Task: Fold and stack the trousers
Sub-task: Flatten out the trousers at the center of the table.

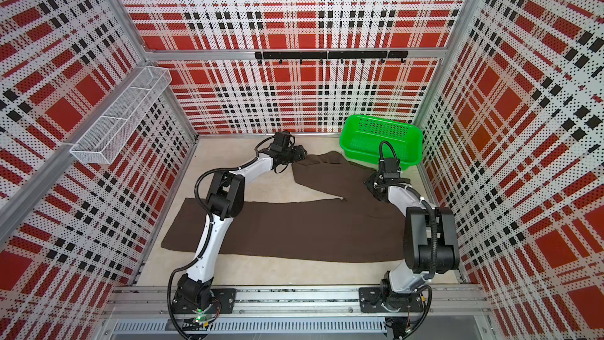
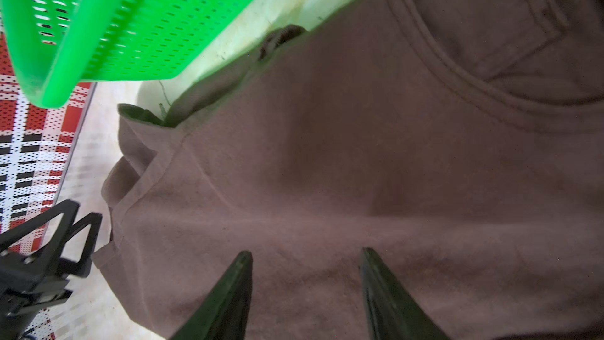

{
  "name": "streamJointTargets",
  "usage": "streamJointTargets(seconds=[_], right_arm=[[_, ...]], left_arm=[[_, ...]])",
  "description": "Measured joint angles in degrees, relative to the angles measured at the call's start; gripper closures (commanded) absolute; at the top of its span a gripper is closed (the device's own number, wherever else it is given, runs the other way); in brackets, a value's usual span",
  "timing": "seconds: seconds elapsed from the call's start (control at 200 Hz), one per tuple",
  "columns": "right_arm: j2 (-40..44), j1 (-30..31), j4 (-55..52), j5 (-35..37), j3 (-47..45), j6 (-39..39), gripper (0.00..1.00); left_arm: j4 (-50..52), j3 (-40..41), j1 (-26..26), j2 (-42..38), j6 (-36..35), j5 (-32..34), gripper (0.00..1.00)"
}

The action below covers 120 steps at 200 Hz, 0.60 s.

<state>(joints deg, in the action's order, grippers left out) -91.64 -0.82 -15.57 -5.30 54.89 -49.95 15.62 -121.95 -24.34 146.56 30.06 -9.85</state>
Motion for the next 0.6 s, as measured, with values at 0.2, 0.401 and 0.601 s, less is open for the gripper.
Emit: streamJointTargets(seconds=[0.2,0.401,0.601], right_arm=[[-0.09,0.0,-0.13,-0.09,1.07,0.63,0.43],[-0.09,0.0,-0.33,-0.13,1.01,0.68,0.42],[-0.09,0.0,-0.39,-0.26,0.79,0.87,0.44]], left_arm=[[4.07,-8.52,-0.39,4.79,-3.45,-2.25,0.26],[6.05,-8.92,-1.38,5.27,-6.84,-5.38,0.3],[8.2,-9.07,-2.73,5.27,-9.84,-6.34,0.68]])
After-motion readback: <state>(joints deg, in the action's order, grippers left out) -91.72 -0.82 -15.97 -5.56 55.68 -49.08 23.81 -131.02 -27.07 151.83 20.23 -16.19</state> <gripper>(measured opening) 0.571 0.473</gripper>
